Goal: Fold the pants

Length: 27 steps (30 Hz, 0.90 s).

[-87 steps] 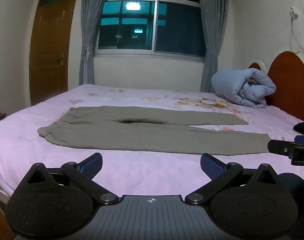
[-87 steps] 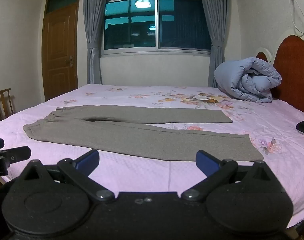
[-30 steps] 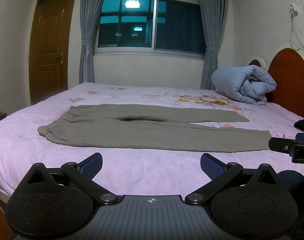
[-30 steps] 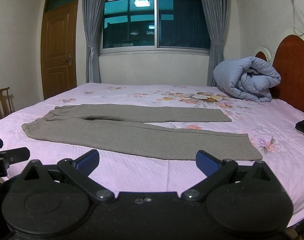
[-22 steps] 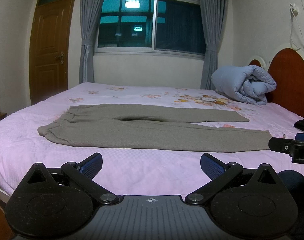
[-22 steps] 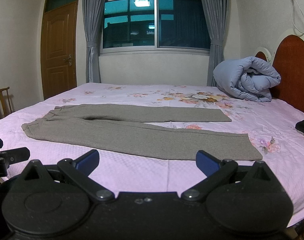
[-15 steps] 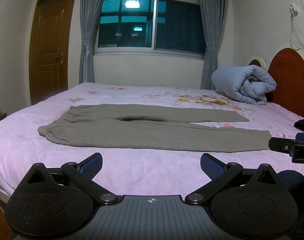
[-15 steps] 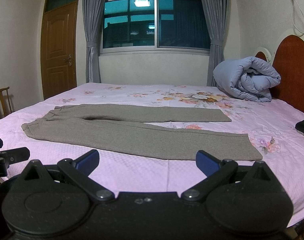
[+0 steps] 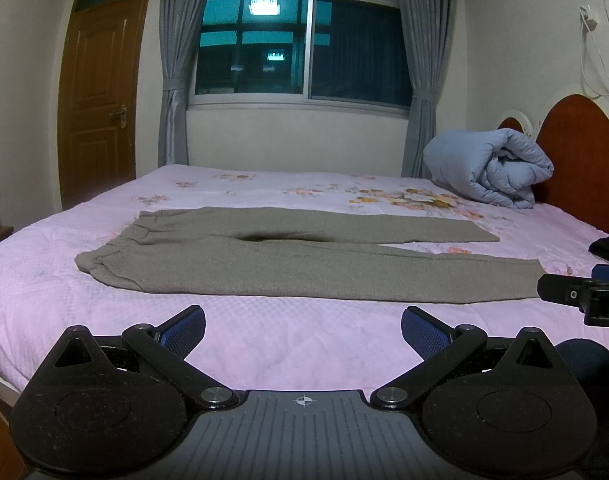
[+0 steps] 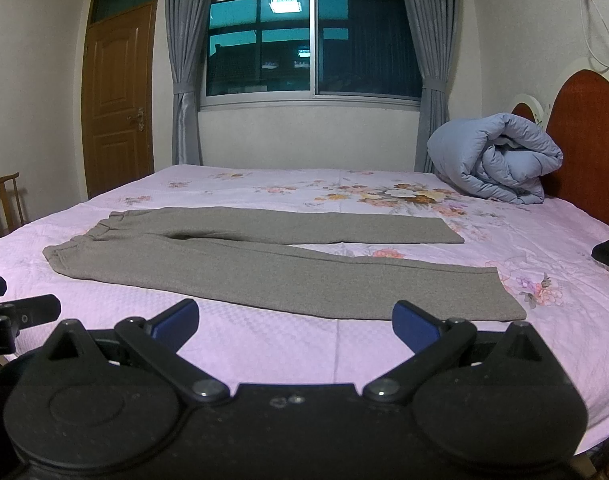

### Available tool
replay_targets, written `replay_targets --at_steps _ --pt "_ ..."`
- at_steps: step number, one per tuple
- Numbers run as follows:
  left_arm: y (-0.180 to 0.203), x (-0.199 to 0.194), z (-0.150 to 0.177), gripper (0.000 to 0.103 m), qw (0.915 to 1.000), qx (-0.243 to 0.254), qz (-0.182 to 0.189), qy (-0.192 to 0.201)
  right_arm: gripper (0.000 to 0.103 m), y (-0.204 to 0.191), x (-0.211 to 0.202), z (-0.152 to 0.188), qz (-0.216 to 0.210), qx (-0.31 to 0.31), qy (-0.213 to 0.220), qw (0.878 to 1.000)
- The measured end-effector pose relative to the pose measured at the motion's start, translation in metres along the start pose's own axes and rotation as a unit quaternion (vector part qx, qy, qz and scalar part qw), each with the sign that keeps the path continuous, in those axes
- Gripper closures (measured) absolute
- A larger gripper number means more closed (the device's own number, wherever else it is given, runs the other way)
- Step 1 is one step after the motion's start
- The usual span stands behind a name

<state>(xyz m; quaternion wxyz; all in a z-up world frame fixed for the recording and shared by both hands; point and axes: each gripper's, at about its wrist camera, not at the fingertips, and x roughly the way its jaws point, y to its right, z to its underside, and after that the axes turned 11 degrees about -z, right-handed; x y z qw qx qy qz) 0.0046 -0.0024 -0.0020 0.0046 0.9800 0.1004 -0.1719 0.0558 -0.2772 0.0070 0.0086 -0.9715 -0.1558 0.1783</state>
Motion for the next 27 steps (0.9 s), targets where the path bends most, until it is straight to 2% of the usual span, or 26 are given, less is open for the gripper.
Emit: replay_targets --at_steps 10,13,16,18,21,25,27 --pt "-0.001 0.002 0.006 0.0 1.0 -0.002 -0.006 -0.007 0.006 0.001 0.001 -0.001 -0.001 0.0 0.0 1.0" --pt "-0.008 0.006 0.006 0.0 0.9997 -0.02 -0.009 -0.011 0.006 0.003 0.0 -0.002 -0.005 0.006 -0.002 1.0" --pt "-0.017 0.019 0.005 0.0 0.9984 -0.031 0.002 -0.048 0.006 0.007 0.001 -0.007 -0.014 0.012 0.003 1.0" --pt "-0.025 0.024 0.003 0.0 0.9979 -0.046 -0.005 -0.044 0.006 0.011 0.006 -0.007 -0.015 0.01 0.008 1.0" --pt "-0.034 0.039 -0.009 0.0 0.9983 -0.041 -0.022 -0.035 0.006 0.018 0.02 -0.015 -0.021 0.011 0.007 1.0" --pt "-0.057 0.072 -0.029 0.0 0.9974 -0.057 -0.026 -0.034 0.006 0.026 0.04 -0.032 -0.026 0.009 0.007 1.0" --pt "-0.067 0.092 -0.044 0.0 0.9967 -0.06 -0.042 -0.035 0.006 0.029 0.051 -0.044 -0.032 0.005 0.011 0.999"
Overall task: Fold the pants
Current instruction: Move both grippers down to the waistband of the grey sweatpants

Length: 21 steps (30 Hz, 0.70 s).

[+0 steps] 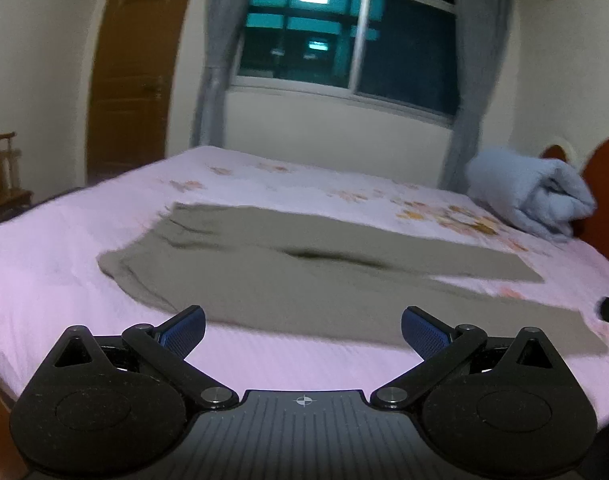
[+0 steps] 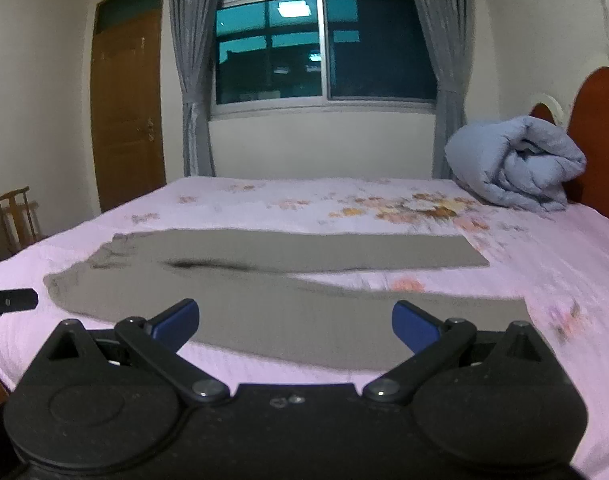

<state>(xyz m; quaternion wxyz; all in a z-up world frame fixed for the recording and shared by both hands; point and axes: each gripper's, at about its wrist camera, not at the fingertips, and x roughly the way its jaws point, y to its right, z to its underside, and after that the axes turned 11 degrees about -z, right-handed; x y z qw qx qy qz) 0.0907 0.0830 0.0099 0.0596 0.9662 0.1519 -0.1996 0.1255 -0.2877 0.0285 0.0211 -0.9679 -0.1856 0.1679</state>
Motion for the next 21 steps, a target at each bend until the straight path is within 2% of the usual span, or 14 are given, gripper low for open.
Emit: replay_targets --at_steps 3,5,10,15,18,21 --pt "-0.013 0.039 -0.027 0.0 0.9999 0.007 -0.012 -0.007 0.006 0.005 0.02 -0.018 -0.002 -0.009 0.004 1.0" --pt "-0.025 0.066 -0.047 0.0 1.0 0.007 -0.006 -0.002 0.006 0.01 0.038 -0.031 0.001 -0.016 0.005 1.0" --pt "-0.049 0.14 -0.095 0.0 0.9981 0.027 -0.055 0.011 0.006 0.034 0.088 -0.058 0.008 -0.013 0.005 1.0" --pt "-0.072 0.246 -0.133 0.0 0.9948 0.016 -0.091 -0.042 0.006 0.06 0.155 -0.079 0.014 0.001 -0.009 1.0" --pt "-0.075 0.31 -0.141 0.0 0.991 0.036 -0.117 -0.055 0.006 0.073 0.2 -0.089 0.022 0.003 -0.02 1.0" --pt "-0.078 0.365 -0.143 0.0 0.9897 0.031 -0.117 -0.077 0.006 0.089 0.254 -0.095 0.032 0.004 -0.038 0.999"
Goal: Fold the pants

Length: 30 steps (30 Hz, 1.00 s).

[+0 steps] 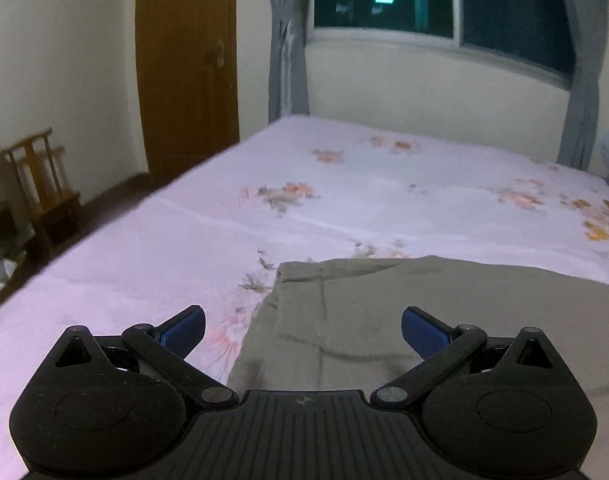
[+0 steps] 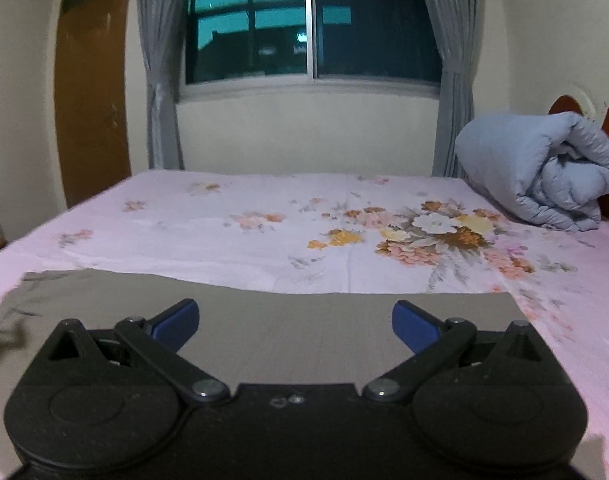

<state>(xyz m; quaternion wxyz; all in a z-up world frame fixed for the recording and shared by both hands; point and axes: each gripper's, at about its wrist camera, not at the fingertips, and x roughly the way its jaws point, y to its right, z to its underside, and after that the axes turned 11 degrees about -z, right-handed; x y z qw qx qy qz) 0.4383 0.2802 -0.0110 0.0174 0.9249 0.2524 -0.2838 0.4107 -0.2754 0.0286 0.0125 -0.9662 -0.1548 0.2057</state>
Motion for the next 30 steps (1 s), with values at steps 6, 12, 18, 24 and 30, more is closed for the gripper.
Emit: replay_targets --at_steps 6,12,18,24,30 --pt "0.014 0.086 -0.014 0.0 0.9983 -0.042 0.022 -0.033 0.006 0.023 0.097 -0.01 0.015 0.01 -0.042 0.999" --pt "0.021 0.143 -0.017 0.029 0.9948 -0.07 0.037 -0.064 0.006 0.033 0.152 -0.014 0.016 0.017 -0.062 0.998" --pt "0.033 0.176 -0.016 0.056 0.9923 -0.066 0.047 -0.094 0.006 0.033 0.167 -0.008 0.009 0.017 -0.072 0.997" --pt "0.025 0.155 -0.016 0.089 0.9925 -0.069 0.089 -0.049 0.006 0.038 0.173 -0.01 0.0 0.012 -0.073 0.997" --pt "-0.01 0.103 -0.032 0.095 0.9822 -0.126 0.139 0.009 0.008 0.044 0.193 -0.012 -0.061 -0.015 -0.087 0.994"
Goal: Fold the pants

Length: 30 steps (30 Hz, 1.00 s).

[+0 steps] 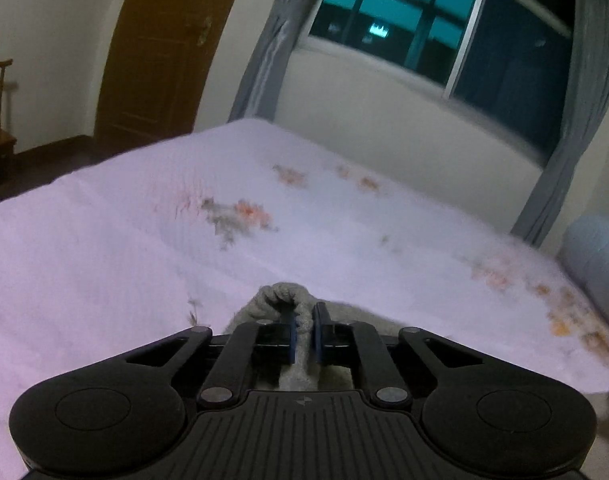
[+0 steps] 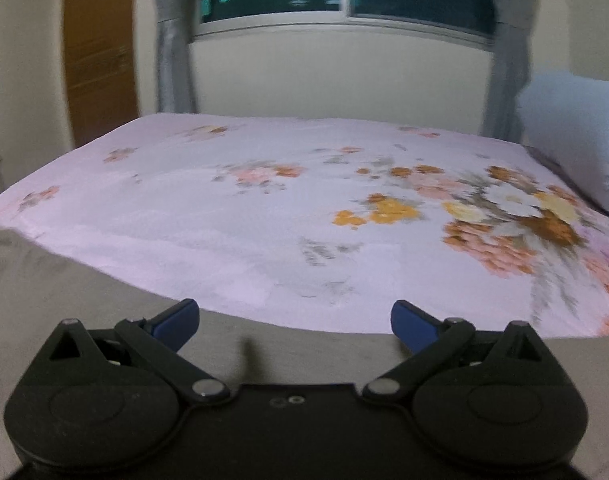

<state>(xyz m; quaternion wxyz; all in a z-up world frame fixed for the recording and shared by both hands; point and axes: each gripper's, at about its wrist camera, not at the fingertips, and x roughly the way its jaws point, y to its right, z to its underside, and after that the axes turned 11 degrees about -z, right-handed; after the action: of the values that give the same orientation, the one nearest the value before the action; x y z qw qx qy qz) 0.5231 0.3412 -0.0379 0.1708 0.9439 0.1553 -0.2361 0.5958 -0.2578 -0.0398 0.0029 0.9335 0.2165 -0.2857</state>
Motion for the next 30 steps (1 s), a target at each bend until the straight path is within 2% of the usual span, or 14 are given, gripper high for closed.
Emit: replay_targets --at_steps 3,7,9,15,17,18,19,20,21,25,27,30 --pt "-0.003 -0.013 -0.005 0.095 0.9999 0.01 0.014 0.001 0.014 -0.001 0.014 0.0 -0.028 -0.019 -0.014 0.999" --pt "-0.002 -0.021 -0.003 0.095 0.9996 0.016 0.025 -0.002 0.033 -0.013 0.043 0.001 -0.07 -0.065 -0.05 0.994" --pt "-0.002 -0.02 -0.005 0.095 0.9995 0.01 0.028 0.002 0.037 -0.02 0.053 0.001 -0.091 -0.086 -0.057 0.99" --pt "-0.01 -0.029 -0.017 0.095 0.9983 -0.006 0.057 0.012 0.038 -0.038 0.073 -0.006 -0.137 -0.126 -0.073 0.98" --pt "-0.012 -0.03 -0.019 0.095 0.9981 0.002 0.06 0.011 0.045 -0.041 0.082 -0.006 -0.153 -0.145 -0.092 0.973" --pt "-0.013 -0.03 -0.019 0.095 0.9981 0.003 0.061 0.009 0.051 -0.043 0.088 -0.006 -0.159 -0.15 -0.105 0.97" --pt "-0.014 -0.029 -0.019 0.095 0.9982 0.005 0.06 0.004 0.065 -0.044 0.089 -0.006 -0.167 -0.149 -0.112 0.968" --pt "-0.016 -0.028 -0.019 0.095 0.9981 0.008 0.061 -0.001 0.08 -0.045 0.09 -0.007 -0.177 -0.147 -0.118 0.966" --pt "-0.016 -0.026 -0.018 0.095 0.9981 0.01 0.061 -0.005 0.103 -0.048 0.088 -0.009 -0.178 -0.152 -0.121 0.965" --pt "-0.023 -0.026 -0.018 0.095 0.9975 0.006 0.07 -0.005 0.103 -0.059 0.067 -0.013 -0.158 -0.179 -0.102 0.966" --pt "-0.028 -0.032 -0.018 0.095 0.9969 -0.001 0.079 -0.002 0.103 -0.062 0.046 -0.018 -0.153 -0.181 -0.086 0.968" --pt "-0.041 -0.051 -0.018 0.095 0.9953 -0.012 0.096 0.007 0.103 -0.074 -0.006 -0.021 -0.151 -0.193 -0.059 0.968"
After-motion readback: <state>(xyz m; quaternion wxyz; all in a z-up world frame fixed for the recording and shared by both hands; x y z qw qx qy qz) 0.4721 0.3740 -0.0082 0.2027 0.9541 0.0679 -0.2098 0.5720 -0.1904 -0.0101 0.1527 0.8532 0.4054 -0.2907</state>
